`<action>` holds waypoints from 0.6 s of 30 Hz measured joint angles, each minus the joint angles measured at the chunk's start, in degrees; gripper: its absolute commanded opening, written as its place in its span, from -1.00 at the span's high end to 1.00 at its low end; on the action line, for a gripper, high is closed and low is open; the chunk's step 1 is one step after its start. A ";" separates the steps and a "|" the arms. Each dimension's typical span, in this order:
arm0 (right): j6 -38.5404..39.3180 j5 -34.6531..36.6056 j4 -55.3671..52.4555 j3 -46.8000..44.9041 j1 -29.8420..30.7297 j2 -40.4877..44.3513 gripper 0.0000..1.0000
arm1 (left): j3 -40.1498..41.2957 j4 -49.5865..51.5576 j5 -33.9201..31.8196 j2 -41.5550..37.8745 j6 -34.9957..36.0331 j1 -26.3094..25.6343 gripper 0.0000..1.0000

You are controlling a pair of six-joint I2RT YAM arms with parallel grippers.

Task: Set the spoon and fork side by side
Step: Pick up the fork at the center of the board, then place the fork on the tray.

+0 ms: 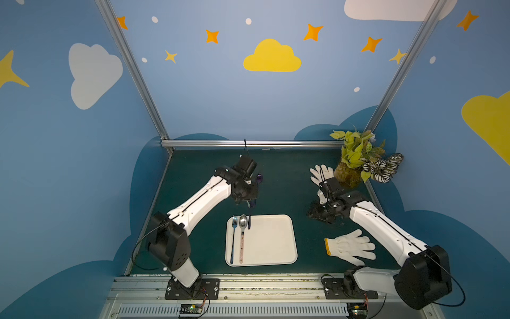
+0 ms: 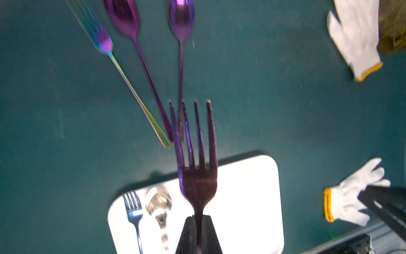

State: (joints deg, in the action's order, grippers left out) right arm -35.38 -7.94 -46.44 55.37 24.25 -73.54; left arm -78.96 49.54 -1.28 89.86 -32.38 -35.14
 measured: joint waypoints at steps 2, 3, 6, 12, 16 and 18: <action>0.92 -0.46 -0.17 -0.52 -0.04 0.57 0.00 | 7.52 -1.68 -1.86 -5.55 -4.79 -4.22 0.95; 1.33 -0.74 -0.28 -0.83 -0.07 0.85 0.00 | 10.56 -2.05 -2.67 -7.78 -7.08 -5.90 0.95; 2.27 -1.79 -0.59 -2.08 -0.17 1.86 0.00 | 16.55 -2.16 -6.16 -12.04 -13.73 -10.78 0.95; 3.54 -3.93 -1.14 -3.32 -0.22 2.19 0.00 | 21.53 -5.79 -10.32 -9.60 -23.02 -17.03 0.95; 4.35 -4.74 -1.16 -3.32 -0.22 2.21 0.00 | 20.57 -8.74 -10.80 -2.21 -23.52 -17.33 0.95; 4.42 -5.05 -1.14 -3.39 -0.24 2.40 0.00 | 19.76 -9.62 -10.80 0.42 -22.88 -17.31 0.95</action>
State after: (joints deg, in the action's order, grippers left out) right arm -30.96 -12.99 -47.57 51.99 24.01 -71.13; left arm -59.20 39.92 -12.08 90.28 -55.27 -52.45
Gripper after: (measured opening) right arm 0.499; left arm 0.058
